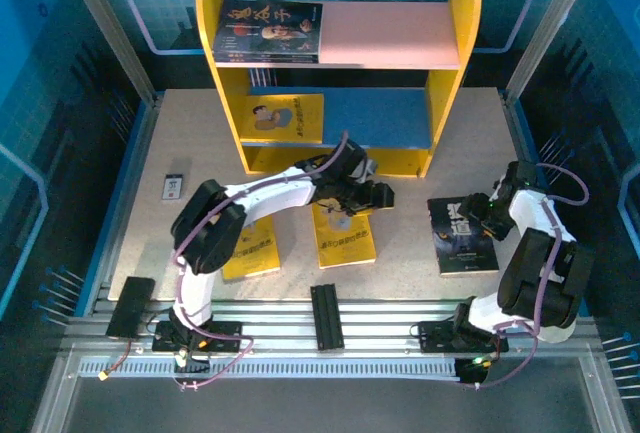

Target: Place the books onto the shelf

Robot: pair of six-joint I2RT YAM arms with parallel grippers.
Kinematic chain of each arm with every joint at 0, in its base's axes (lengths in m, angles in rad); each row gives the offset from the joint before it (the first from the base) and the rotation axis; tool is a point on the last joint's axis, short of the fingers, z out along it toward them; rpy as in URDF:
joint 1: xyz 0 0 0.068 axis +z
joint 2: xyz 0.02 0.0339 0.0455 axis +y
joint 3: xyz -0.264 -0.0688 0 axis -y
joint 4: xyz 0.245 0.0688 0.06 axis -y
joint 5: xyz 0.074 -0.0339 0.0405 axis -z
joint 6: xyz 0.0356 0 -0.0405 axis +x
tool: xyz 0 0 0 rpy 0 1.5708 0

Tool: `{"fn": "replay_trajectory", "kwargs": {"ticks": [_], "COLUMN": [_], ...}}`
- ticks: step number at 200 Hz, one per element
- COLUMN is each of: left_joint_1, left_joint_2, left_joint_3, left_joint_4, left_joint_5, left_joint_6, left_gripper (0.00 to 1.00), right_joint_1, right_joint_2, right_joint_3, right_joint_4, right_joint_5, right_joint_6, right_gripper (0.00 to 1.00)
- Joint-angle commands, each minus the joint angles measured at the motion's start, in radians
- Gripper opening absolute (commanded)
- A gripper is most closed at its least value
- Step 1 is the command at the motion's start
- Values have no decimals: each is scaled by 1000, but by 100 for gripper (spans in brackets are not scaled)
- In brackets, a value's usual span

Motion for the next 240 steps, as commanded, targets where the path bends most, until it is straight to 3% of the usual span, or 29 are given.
{"fn": "replay_trajectory", "kwargs": {"ticks": [1, 42, 71, 110, 160, 240], "left_joint_1": [-34, -71, -82, -85, -97, -77], "left_joint_2": [86, 221, 284, 319, 361, 471], "left_joint_3": [106, 249, 325, 334, 345, 528], "left_joint_4": [-4, 21, -23, -42, -52, -114], "left_joint_5": [52, 76, 74, 26, 10, 2], "left_joint_6": [-9, -71, -69, -79, -96, -93], "left_gripper": [69, 69, 69, 68, 68, 68], "right_joint_1": [-18, -26, 21, 93, 115, 238], "right_joint_2": [31, 118, 134, 110, 48, -17], "right_joint_3": [21, 14, 8, -33, -88, -123], "right_joint_4": [6, 25, 26, 36, 37, 35], "right_joint_5": [16, -36, -94, -159, -191, -213], "right_joint_6": [-35, -43, -40, -16, -7, 51], "right_gripper": [74, 74, 71, 70, 70, 69]}}
